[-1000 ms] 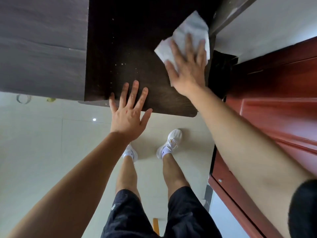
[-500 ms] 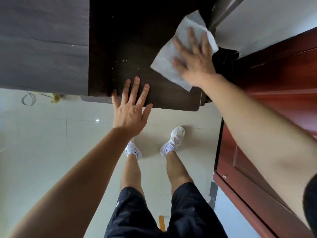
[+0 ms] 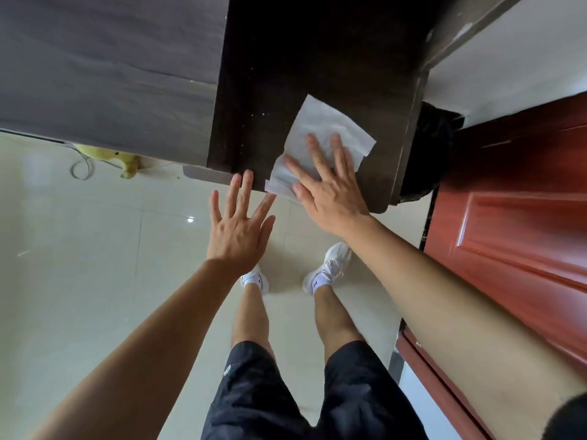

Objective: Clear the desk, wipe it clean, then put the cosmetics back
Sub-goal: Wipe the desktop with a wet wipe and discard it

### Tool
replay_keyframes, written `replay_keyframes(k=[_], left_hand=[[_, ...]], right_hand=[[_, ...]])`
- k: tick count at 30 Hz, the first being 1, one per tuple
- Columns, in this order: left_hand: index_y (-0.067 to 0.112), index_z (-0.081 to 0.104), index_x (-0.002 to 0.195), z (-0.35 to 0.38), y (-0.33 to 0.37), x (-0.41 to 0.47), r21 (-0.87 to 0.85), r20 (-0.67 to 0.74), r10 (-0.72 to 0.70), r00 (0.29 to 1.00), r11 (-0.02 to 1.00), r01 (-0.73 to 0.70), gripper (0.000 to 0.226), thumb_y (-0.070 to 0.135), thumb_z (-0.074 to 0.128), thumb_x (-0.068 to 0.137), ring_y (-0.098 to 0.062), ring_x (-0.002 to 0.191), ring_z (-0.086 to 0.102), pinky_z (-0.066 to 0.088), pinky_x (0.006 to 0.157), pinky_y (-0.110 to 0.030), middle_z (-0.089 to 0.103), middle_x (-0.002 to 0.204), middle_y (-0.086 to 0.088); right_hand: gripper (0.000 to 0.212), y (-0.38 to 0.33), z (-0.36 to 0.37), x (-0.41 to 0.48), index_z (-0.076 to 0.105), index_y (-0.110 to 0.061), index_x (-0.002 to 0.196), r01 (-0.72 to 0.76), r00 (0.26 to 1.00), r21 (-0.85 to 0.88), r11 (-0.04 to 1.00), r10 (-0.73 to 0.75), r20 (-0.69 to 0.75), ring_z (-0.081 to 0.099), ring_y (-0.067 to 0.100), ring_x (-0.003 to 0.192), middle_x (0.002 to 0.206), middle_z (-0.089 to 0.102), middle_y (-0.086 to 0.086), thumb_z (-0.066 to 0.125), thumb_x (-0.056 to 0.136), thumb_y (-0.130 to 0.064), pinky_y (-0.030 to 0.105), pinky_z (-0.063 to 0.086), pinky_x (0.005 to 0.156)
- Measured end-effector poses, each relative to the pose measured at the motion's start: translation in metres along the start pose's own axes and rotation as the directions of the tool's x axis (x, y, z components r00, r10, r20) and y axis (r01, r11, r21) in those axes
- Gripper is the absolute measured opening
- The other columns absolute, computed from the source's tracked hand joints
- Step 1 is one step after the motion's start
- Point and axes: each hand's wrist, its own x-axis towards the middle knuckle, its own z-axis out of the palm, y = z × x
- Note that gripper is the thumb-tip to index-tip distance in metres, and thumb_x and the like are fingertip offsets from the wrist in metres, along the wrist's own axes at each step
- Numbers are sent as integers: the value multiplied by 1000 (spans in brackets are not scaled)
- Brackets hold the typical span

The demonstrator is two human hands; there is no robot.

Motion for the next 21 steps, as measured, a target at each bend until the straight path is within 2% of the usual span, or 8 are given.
replay_keyframes(k=[4, 6, 10, 13, 17, 21], left_hand=[[37, 19, 156, -5, -6, 2, 23, 35, 15, 999, 1000, -16, 53, 44, 30, 105, -31, 152, -1, 11, 117, -63, 0, 165, -14], [38, 15, 156, -6, -8, 2, 24, 44, 20, 999, 999, -21, 53, 46, 28, 105, -31, 152, -2, 11, 117, -62, -3, 165, -13], [40, 10, 156, -8, -9, 3, 33, 58, 37, 998, 999, -39, 53, 49, 20, 105, -30, 152, -6, 6, 119, -59, -7, 165, -11], [39, 10, 156, -6, -8, 3, 26, 52, 28, 998, 999, -29, 54, 51, 18, 104, -30, 152, -6, 5, 119, -59, -6, 165, -10], [37, 15, 156, -5, -9, 2, 6, 27, 42, 999, 999, -43, 55, 47, 27, 104, -31, 152, -2, 10, 118, -60, -2, 165, -13], [35, 22, 155, -9, -16, 2, 24, 33, 85, 996, 996, -86, 53, 45, 29, 104, -29, 153, -1, 13, 117, -61, -1, 166, -11]], right_hand=[[55, 2, -27, 51, 2, -50, 155, 56, 998, 21, 998, -57, 35, -20, 44, 149, 168, -13, 1, 20, 104, -56, 52, -13, 119], [57, -6, -45, 94, 2, -48, 156, 65, 997, 32, 997, -66, 40, -22, 43, 148, 168, -13, -1, 22, 104, -56, 55, -12, 120], [65, -10, -71, 147, -3, -36, 159, -11, 999, 3, 1000, 11, 38, -17, 46, 149, 168, -11, 1, 24, 103, -54, 57, -6, 120], [63, -8, -64, 135, 0, -39, 159, -19, 999, 29, 999, 18, 30, -17, 47, 149, 168, -11, 3, 23, 102, -56, 56, -5, 121], [60, -5, -30, 72, 8, -43, 158, 37, 999, 4, 999, -38, 16, -15, 44, 150, 169, -7, 3, 22, 102, -59, 54, -6, 122], [60, 7, -13, 30, 1, -43, 157, 77, 996, -53, 996, -75, 41, -15, 42, 151, 168, -9, 6, 13, 102, -62, 55, -3, 123]])
